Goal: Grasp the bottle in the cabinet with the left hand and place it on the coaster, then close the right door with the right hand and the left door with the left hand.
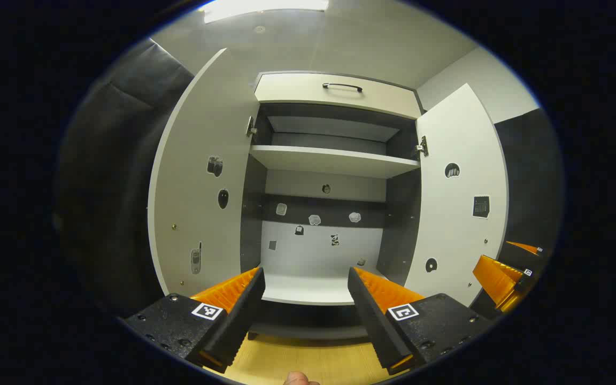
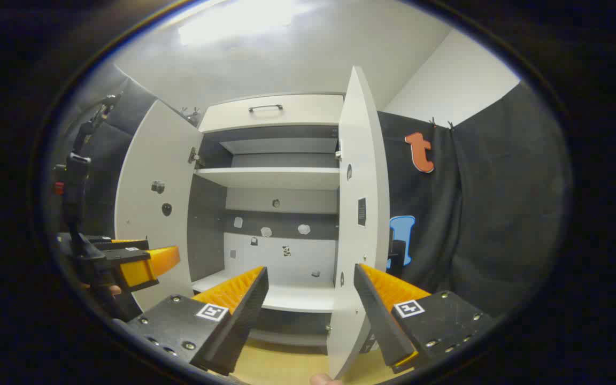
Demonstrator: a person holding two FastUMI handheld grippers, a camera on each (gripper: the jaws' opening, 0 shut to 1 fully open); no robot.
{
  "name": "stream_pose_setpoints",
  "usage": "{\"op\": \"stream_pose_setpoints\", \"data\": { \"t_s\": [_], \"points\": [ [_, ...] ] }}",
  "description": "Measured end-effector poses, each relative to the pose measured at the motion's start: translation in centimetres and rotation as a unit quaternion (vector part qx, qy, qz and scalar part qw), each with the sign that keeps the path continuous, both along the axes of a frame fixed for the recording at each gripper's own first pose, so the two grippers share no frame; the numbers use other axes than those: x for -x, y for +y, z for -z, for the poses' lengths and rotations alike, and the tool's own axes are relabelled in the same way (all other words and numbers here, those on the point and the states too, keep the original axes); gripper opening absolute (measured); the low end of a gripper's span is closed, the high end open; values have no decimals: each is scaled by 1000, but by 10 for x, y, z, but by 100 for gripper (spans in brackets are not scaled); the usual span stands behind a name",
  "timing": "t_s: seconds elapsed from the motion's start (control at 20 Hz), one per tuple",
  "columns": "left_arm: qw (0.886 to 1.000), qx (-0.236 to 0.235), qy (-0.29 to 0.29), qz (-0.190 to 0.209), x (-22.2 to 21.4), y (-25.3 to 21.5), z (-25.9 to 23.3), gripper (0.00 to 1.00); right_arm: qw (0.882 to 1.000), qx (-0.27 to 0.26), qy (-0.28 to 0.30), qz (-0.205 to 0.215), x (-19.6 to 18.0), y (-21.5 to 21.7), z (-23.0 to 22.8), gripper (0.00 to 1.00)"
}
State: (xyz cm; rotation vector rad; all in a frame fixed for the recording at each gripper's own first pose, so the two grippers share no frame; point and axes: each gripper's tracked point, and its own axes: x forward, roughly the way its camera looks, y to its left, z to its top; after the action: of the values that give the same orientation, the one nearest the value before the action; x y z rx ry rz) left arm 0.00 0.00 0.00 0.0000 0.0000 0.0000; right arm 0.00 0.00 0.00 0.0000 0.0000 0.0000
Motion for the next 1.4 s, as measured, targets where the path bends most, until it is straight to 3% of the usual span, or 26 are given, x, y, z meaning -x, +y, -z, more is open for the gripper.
{"op": "stream_pose_setpoints", "data": {
  "t_s": [0.85,0.9,0.95,1.1,1.4],
  "points": [
    [1000,-3,3,-11,8,2,1,96,1000,10,3,-3,-1,0,3,96],
    [1000,-4,2,-12,8,2,1,96,1000,10,3,-4,-1,-1,4,93],
    [1000,-4,2,-12,9,2,1,96,1000,11,4,-6,-1,0,4,96],
    [1000,-3,4,-14,8,1,2,96,1000,15,4,-7,-1,-1,5,93],
    [1000,-6,18,-2,4,-3,20,96,1000,15,3,-6,0,-2,5,97]
  ]
}}
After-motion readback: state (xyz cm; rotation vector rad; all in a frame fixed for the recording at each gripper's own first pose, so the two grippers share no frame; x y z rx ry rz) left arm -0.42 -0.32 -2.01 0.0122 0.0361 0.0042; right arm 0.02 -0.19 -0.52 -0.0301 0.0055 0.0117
